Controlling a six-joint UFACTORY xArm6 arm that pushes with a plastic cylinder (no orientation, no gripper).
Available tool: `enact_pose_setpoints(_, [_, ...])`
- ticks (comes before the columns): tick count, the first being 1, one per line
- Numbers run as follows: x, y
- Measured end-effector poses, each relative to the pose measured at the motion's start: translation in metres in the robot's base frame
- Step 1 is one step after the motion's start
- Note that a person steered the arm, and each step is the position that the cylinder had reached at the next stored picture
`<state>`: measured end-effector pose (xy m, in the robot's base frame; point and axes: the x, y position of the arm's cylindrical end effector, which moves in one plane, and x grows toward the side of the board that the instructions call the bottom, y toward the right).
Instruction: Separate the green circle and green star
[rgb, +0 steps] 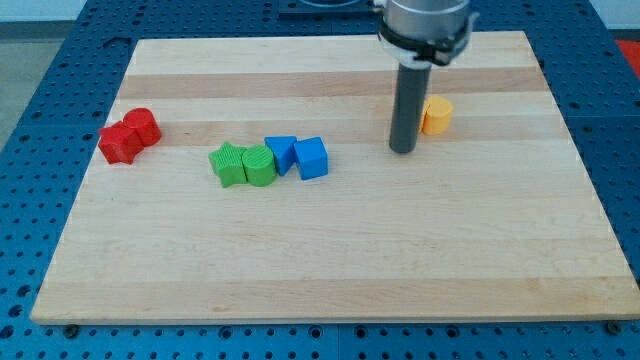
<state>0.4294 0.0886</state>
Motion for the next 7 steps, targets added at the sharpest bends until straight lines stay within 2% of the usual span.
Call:
enact_pose_setpoints(1, [0.053,-0.002])
enact_pose_setpoints(2, [0.095,-0.073])
enact_pose_setpoints(4, [0.096,-0.242])
enact_pose_setpoints(5, [0.088,-0.246])
enact_pose_setpoints(7, [0.061,-0.203])
